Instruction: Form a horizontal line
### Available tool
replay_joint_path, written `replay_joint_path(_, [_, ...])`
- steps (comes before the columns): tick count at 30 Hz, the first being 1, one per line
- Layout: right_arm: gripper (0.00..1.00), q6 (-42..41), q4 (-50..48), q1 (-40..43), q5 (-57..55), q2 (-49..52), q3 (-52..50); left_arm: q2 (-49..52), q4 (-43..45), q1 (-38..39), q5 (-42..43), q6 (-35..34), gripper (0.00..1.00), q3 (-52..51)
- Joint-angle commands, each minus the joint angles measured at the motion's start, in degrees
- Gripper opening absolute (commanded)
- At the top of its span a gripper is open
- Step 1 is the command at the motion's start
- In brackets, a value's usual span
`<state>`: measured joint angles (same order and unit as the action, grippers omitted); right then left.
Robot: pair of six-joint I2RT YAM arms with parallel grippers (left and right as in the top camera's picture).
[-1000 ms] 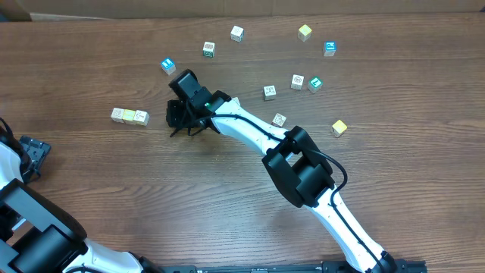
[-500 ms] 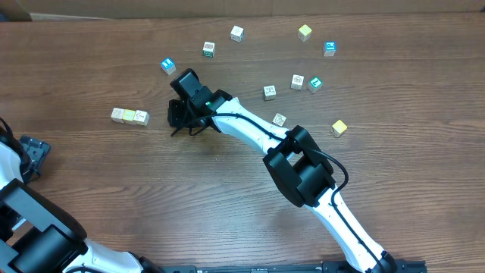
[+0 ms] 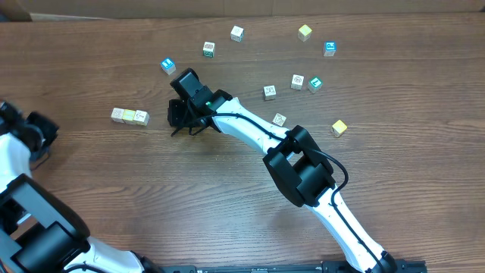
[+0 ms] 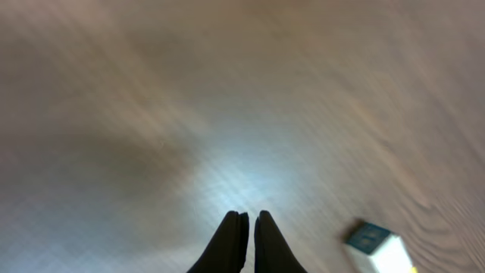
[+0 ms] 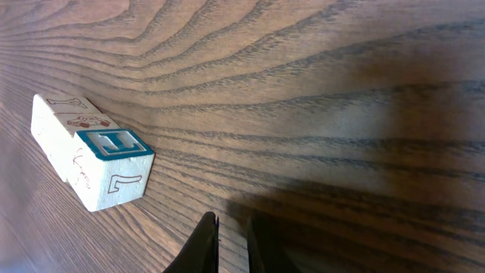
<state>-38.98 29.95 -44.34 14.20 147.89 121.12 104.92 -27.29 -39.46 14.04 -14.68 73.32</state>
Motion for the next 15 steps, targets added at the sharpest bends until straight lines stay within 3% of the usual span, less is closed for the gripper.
replay_joint_path(1, [0.12,0.44,1.29,0.92,-3.8,2.86,-2.08,0.74,1.92,4.24,3.5,8.83,0.04,-0.2])
replay_joint_path(8, [0.11,0.44,1.97,0.92,-3.74,2.86,-2.08,4.79,7.82,11.58,-0.42,12.61,0.04,-0.2])
replay_joint_path(15, [0.11,0.46,2.08,0.9,-1.66,2.86,-2.08,11.02,10.64,12.02,1.05,13.05,0.04,-0.2])
